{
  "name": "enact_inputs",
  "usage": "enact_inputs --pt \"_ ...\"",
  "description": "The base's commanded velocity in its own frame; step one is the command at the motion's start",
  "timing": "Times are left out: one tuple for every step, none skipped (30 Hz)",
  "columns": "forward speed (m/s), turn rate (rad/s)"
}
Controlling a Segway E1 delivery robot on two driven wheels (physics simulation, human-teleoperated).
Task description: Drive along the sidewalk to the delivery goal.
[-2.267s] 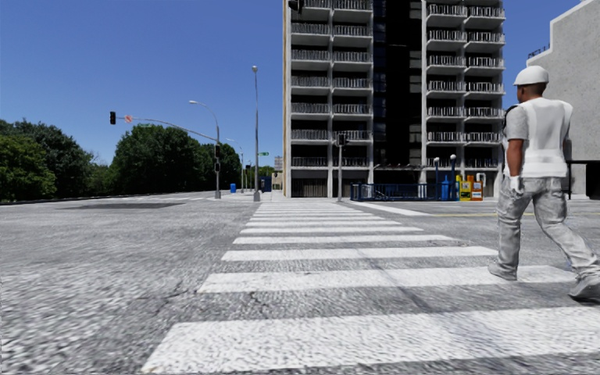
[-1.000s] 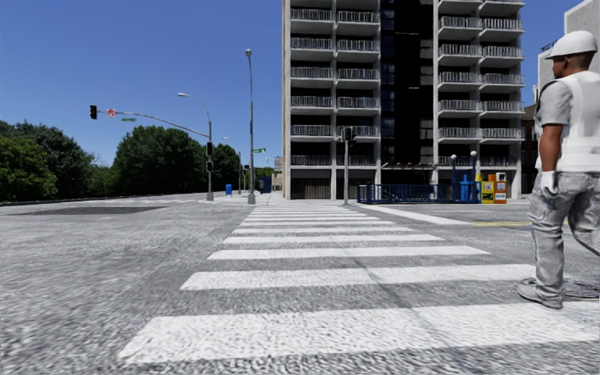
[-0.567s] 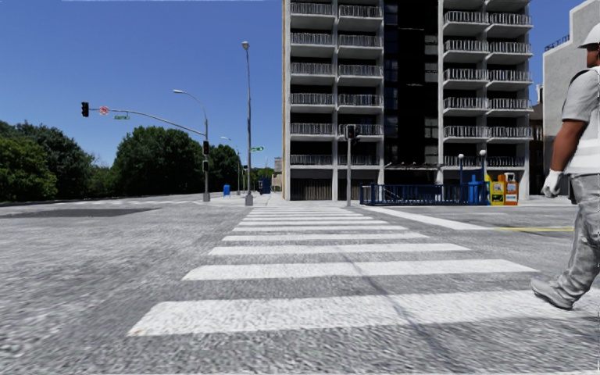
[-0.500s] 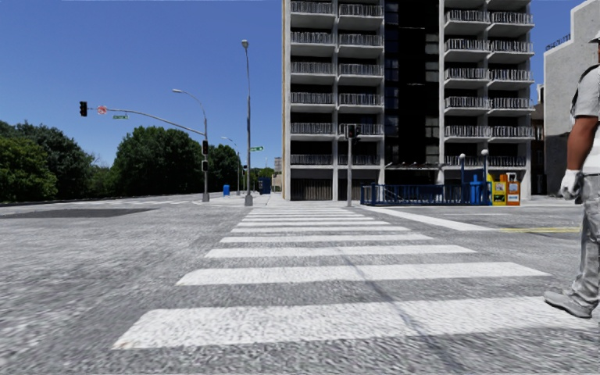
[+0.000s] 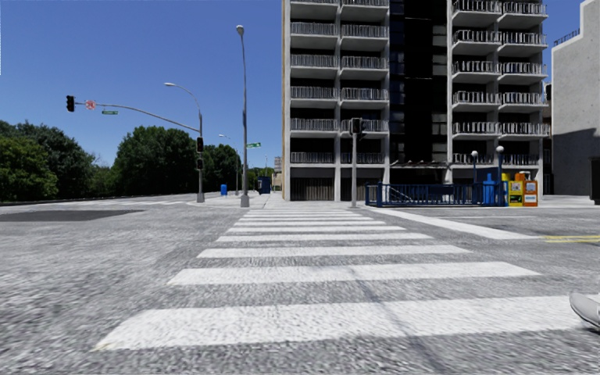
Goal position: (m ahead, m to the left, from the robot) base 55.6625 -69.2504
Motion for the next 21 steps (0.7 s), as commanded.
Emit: enact_inputs --pt "2.00 0.00" --pt "2.00 0.00" --pt "2.00 0.00" --pt "2.00 0.00" --pt "2.00 0.00" --pt "2.00 0.00" --pt "2.00 0.00" --pt "2.00 0.00" --pt "2.00 0.00" --pt "2.00 0.00" --pt "2.00 0.00" --pt "2.00 0.00" --pt "2.00 0.00" --pt "2.00 0.00" --pt "2.00 0.00" --pt "2.00 0.00" --pt "2.00 0.00" --pt "2.00 0.00" --pt "2.00 0.00" --pt "2.00 0.00" --pt "2.00 0.00"
